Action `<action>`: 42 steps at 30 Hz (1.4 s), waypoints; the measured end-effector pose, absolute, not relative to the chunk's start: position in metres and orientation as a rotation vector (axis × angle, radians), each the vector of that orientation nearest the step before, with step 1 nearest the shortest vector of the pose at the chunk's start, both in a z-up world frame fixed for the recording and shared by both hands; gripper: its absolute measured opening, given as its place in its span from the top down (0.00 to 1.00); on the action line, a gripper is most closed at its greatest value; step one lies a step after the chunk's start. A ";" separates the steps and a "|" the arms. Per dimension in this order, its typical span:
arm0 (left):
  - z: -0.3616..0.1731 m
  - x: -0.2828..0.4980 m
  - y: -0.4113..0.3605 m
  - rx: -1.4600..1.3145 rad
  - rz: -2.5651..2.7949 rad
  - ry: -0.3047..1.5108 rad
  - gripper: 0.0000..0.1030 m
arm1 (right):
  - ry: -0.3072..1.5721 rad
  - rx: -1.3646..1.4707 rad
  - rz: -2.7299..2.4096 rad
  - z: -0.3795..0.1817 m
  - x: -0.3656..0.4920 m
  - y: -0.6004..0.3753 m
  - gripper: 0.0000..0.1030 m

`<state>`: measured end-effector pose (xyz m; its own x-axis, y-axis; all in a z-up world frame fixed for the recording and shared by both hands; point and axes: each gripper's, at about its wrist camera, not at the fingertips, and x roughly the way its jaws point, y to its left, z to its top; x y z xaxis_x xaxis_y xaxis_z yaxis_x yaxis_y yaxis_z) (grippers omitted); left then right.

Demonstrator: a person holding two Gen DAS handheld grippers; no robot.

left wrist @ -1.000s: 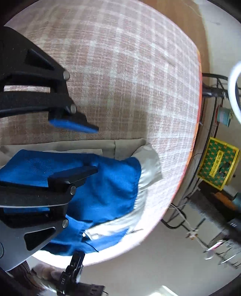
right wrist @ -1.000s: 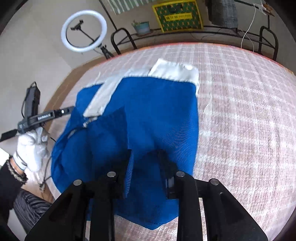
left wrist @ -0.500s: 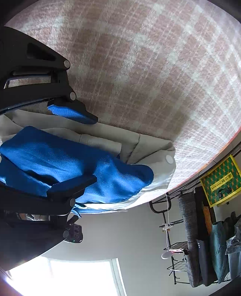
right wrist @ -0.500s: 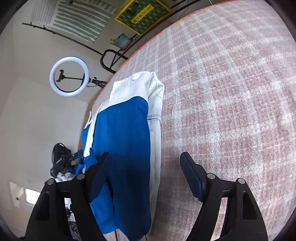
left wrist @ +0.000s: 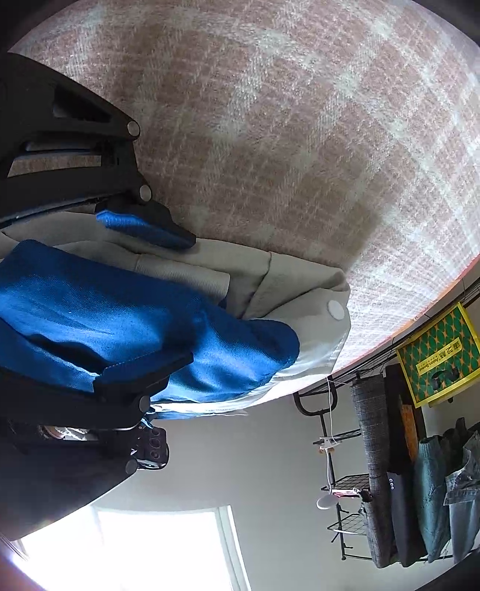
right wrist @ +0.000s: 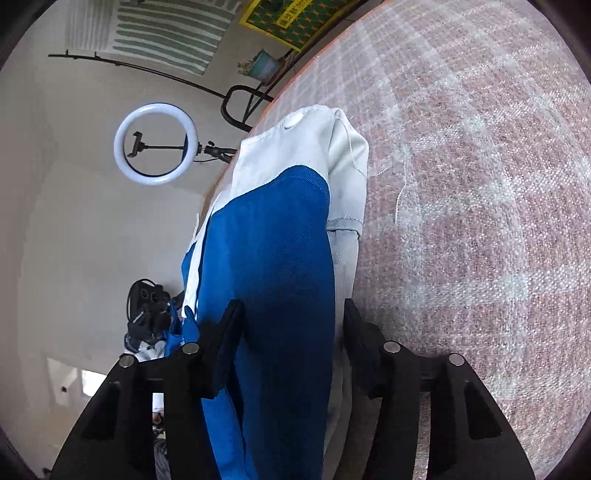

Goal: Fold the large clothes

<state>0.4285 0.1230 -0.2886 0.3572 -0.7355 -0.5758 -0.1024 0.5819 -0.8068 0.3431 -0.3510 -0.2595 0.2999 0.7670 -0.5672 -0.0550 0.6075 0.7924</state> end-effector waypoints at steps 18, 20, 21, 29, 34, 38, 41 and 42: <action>-0.226 0.409 0.064 -0.582 -0.460 1.075 0.76 | 1.039 0.372 0.557 -0.183 0.326 -0.324 0.79; -0.226 0.411 0.058 -0.604 -0.466 1.074 0.77 | 1.024 0.373 0.551 -0.179 0.325 -0.330 0.79; -0.224 0.412 0.054 -0.603 -0.474 1.075 0.77 | 1.018 0.364 0.546 -0.176 0.324 -0.333 0.79; -0.214 0.440 -0.026 -0.548 -0.592 1.068 0.78 | 0.963 0.314 0.470 -0.148 0.331 -0.387 0.80; -0.211 0.471 -0.098 -0.519 -0.676 1.067 0.79 | 0.924 0.290 0.399 -0.134 0.339 -0.442 0.80; -0.206 0.502 -0.162 -0.497 -0.743 1.062 0.79 | 0.891 0.284 0.339 -0.125 0.349 -0.492 0.80; -0.201 0.525 -0.208 -0.474 -0.781 1.055 0.79 | 0.866 0.267 0.296 -0.116 0.362 -0.528 0.80; -0.199 0.535 -0.226 -0.467 -0.794 1.052 0.79 | 0.858 0.263 0.283 -0.114 0.366 -0.538 0.80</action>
<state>0.5346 -0.2258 -0.1994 0.2643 -0.7673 -0.5843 0.3512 0.6408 -0.6826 0.3661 -0.5380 -0.1138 0.6209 0.3483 -0.7023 -0.1385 0.9305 0.3391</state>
